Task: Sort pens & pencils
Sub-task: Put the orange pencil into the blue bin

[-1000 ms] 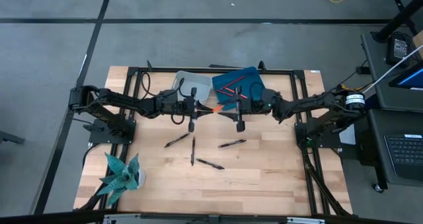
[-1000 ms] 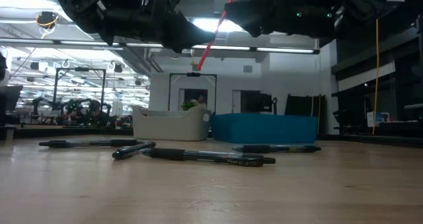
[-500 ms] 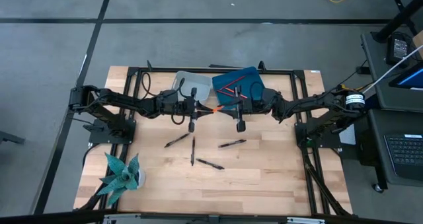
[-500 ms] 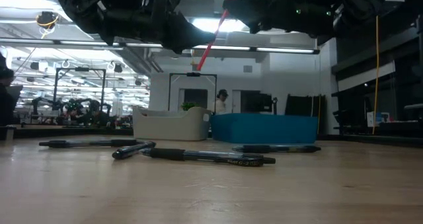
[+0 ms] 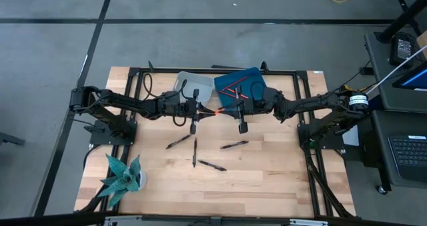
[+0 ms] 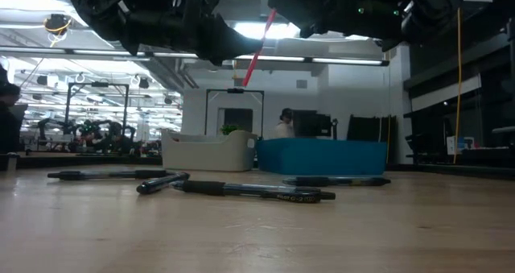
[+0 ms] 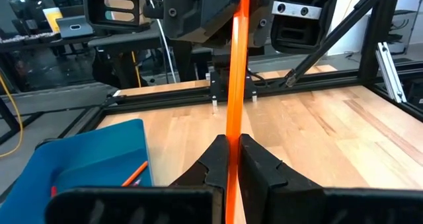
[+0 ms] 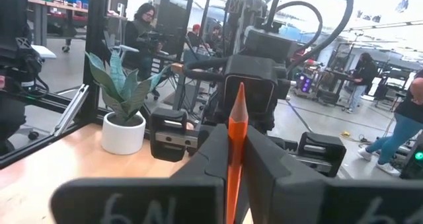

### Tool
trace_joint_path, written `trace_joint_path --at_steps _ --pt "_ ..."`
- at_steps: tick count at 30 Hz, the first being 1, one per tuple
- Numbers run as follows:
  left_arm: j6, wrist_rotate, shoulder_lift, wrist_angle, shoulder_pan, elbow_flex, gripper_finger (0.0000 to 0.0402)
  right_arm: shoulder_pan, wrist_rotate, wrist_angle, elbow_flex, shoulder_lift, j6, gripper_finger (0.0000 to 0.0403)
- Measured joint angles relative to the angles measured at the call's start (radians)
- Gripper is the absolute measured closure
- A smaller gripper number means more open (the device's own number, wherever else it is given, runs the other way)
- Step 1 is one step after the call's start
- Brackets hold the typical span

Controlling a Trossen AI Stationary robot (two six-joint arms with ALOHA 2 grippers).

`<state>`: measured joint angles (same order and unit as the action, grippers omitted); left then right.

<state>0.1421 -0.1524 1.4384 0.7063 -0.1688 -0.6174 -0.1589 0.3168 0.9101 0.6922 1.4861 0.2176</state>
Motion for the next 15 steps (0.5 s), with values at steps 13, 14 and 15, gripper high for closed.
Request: trace_joint_path --at_steps 13,14,15 --pt "-0.003 0.010 0.000 0.008 0.000 0.000 0.0320 -0.002 0.000 -0.020 0.001 0.000 0.004 0.0376" --pt "-0.003 0.017 0.000 0.008 0.000 0.000 0.0312 -0.005 0.000 -0.024 0.001 0.000 0.005 0.0376" --pt "-0.003 0.019 0.000 0.008 -0.001 0.000 0.0306 -0.010 0.001 -0.029 0.001 0.000 0.004 0.0376"
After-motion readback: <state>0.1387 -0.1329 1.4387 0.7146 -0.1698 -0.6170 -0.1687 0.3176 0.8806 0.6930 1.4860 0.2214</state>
